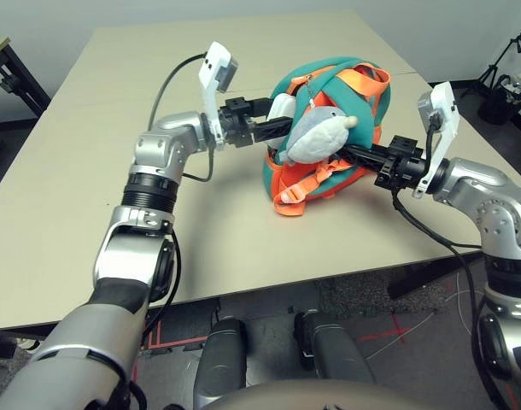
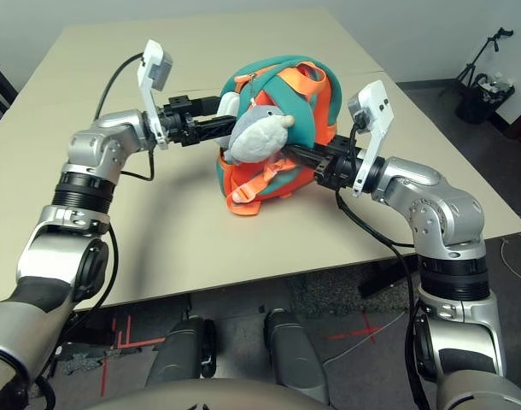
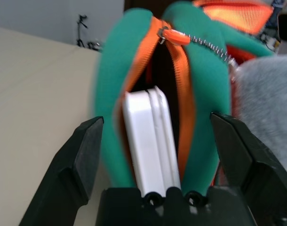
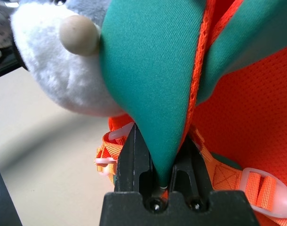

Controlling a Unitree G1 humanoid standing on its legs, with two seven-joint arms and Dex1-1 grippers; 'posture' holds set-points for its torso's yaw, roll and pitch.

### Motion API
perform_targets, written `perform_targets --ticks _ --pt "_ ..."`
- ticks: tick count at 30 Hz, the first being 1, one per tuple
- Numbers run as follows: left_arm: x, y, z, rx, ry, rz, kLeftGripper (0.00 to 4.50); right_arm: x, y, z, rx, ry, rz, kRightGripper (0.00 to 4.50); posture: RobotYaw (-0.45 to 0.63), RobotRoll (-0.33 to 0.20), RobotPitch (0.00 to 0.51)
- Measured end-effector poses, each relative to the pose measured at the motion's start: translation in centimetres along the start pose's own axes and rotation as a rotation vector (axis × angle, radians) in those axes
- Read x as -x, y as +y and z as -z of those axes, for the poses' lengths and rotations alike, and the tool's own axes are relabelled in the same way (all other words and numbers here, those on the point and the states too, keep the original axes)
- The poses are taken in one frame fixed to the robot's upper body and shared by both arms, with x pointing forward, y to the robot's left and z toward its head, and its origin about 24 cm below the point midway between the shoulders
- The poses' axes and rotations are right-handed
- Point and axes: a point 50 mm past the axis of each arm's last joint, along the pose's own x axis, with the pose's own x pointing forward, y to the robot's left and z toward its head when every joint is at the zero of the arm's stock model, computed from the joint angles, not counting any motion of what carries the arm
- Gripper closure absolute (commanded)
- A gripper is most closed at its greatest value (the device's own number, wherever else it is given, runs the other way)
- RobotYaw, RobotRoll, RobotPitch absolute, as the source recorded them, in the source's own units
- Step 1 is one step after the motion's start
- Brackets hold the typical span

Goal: Put the pencil case into the backpack and zip it.

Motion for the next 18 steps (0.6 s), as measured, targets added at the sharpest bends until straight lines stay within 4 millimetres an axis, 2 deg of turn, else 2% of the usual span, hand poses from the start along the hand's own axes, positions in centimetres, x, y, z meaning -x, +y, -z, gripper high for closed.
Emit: perform_targets --ticks 5,8,15,18 --pt "3.2 -0.1 -2.5 -0.015 -0.074 -0.024 0.00 -0.1 -0.1 0.1 0.000 0.004 -0.001 4.40 -0.08 0.000 0.064" --pt "4.1 -0.5 -3.0 -0.025 -0.105 -0.036 0.00 -0.1 -0.3 0.3 -0.005 0.007 -0.002 4.40 -0.08 0.000 0.061" --pt "5.2 -1.1 -0.5 0.050 -0.071 -0.088 0.00 -0.4 -0.2 0.5 0.000 0.012 -0.010 4.40 -0.08 0.000 0.058" --pt "4.8 -1.7 0.0 0.075 -0.091 -0.072 0.52 -0.5 -0.2 0.5 0.005 0.010 -0.008 4.40 -0.08 0.000 0.057"
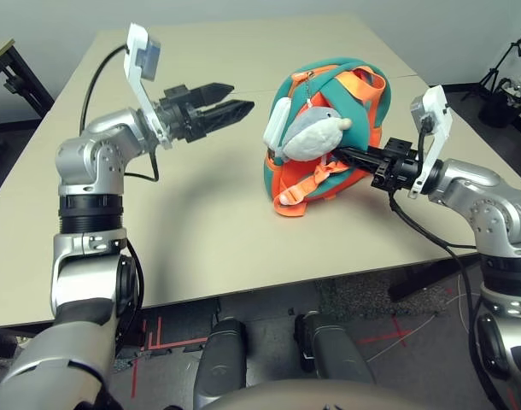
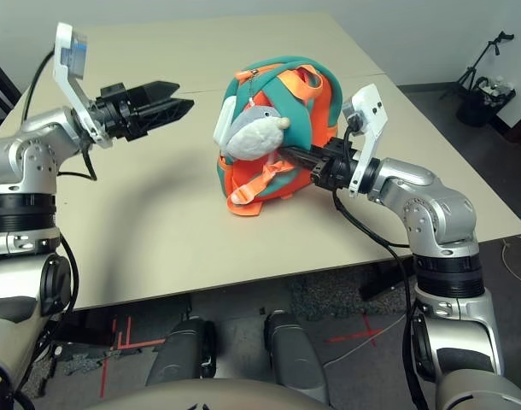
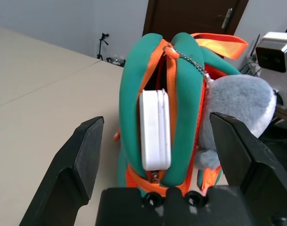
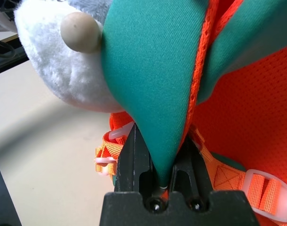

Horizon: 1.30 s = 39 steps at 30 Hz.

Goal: Put the pencil case into the backpack and zip it.

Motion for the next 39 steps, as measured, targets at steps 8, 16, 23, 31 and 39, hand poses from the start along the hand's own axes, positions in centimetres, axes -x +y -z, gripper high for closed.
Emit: perform_targets --ticks 8,16,23,31,39 --pt "-0.5 -0.4 1.3 0.050 -0.005 -0.012 3.68 0.0 0.0 0.0 0.001 0.000 0.000 4.40 -0.08 0.000 0.063" --pt "-2.3 -0.3 2.1 0.052 -0.001 -0.019 4.50 0.0 0.0 0.0 0.001 0.000 0.000 4.40 -0.09 0.000 0.065" --pt "-3.4 0.1 2.9 0.058 0.003 -0.017 4.50 0.0 0.0 0.0 0.000 -0.001 0.005 4.40 -0.10 0.000 0.066" --pt "-4.7 0.5 3.9 0.077 -0.002 -0.025 4.50 0.0 0.0 0.0 -0.002 -0.003 0.011 4.40 -0.11 0.000 0.074" --pt "-6.4 0.2 5.7 0.130 0.007 -0.005 4.50 0.1 0.0 0.1 -0.004 -0.003 0.015 4.40 -0.11 0.000 0.081"
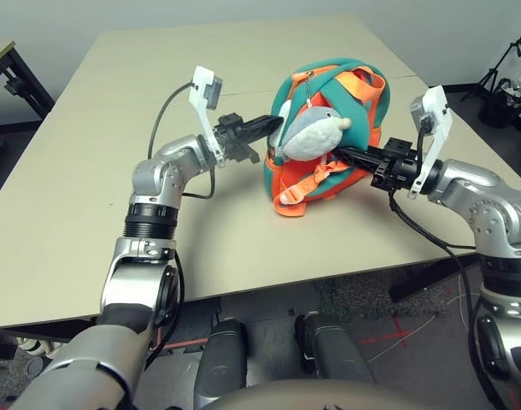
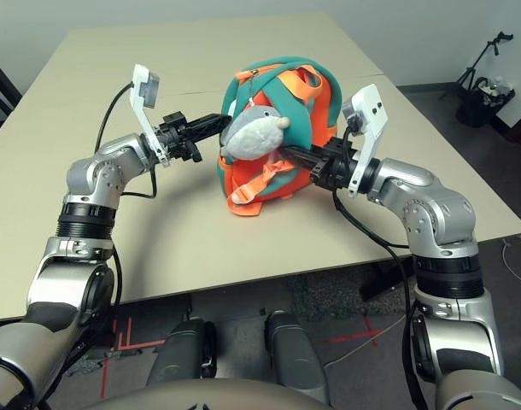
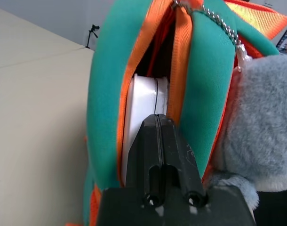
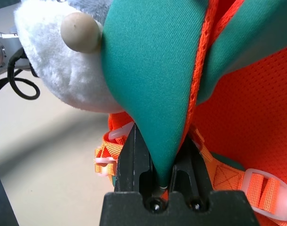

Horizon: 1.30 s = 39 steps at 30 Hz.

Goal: Put the pencil case into the backpack and zip it.

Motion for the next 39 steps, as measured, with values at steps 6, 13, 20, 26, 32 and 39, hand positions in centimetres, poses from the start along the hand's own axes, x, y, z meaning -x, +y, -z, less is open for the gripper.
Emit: perform_targets --ticks 6,13,20,26,32,39 --pt "-1.2 0.6 0.1 -0.049 -0.002 -0.033 4.50 0.2 0.0 0.0 0.003 0.000 0.012 4.40 -0.13 0.000 0.083" --pt "-1.2 0.6 -0.2 -0.092 -0.007 -0.038 4.50 0.4 0.1 0.1 0.013 0.005 0.020 4.40 -0.13 0.000 0.085" --pt "0.9 -0.4 -1.4 -0.129 -0.012 -0.005 4.50 0.3 0.3 0.2 0.015 0.012 0.007 4.40 -0.10 0.000 0.086" --pt "3.3 -0.5 -1.4 -0.112 0.046 0.000 4.50 0.2 0.1 0.2 0.019 0.017 0.005 4.40 -0.09 0.000 0.085" --pt "4.2 -1.7 -4.3 -0.174 -0.018 0.051 4.50 0.2 -0.1 0.3 0.021 0.017 0.001 4.40 -0.09 0.000 0.081" --pt "3.5 -3.1 -5.3 -0.187 -0.043 0.142 2.42 0.0 0.0 0.4 0.036 0.019 -0.007 4.40 -0.10 0.000 0.079"
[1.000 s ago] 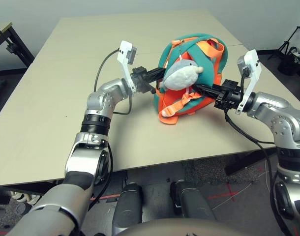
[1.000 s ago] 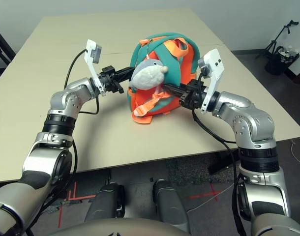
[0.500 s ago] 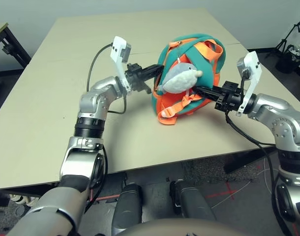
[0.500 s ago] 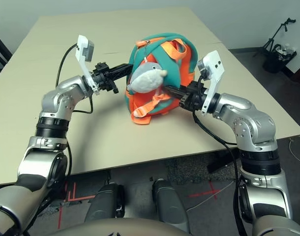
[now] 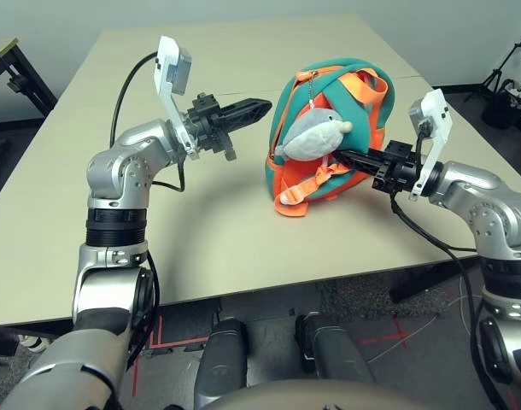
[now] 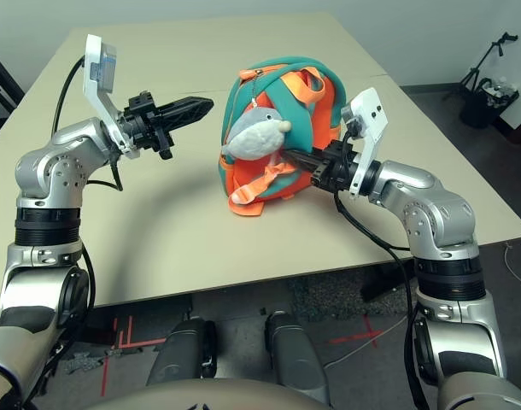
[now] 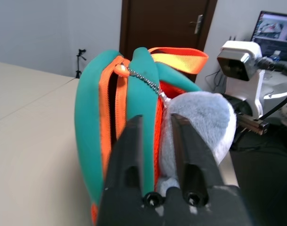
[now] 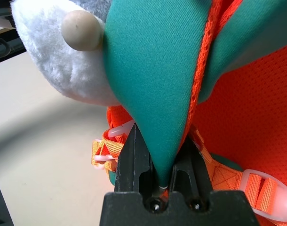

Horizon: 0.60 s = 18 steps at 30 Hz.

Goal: Put the pencil case into the backpack and zip it.

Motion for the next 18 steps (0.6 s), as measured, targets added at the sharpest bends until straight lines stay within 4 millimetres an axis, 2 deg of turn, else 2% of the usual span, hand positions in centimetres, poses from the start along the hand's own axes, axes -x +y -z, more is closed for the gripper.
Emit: perform_targets --ticks 3,6,14,18 --pt "-0.4 -0.8 -1.1 0.022 -0.041 0.083 1.28 0.0 0.0 0.0 0.010 0.002 0.004 4.40 -0.10 0.000 0.078" --pt "-0.7 -1.7 -1.4 0.006 -0.024 0.144 0.06 0.0 0.0 0.0 0.012 0.002 0.003 4.40 -0.10 0.000 0.076" --pt "-1.2 -2.9 -1.1 0.014 0.057 0.222 0.00 0.0 0.0 0.1 0.012 0.004 0.006 4.40 -0.10 0.000 0.075" --pt "-1.9 -3.1 -0.2 0.006 0.107 0.241 0.00 -0.1 0.0 0.2 0.009 0.003 0.005 4.40 -0.11 0.000 0.074"
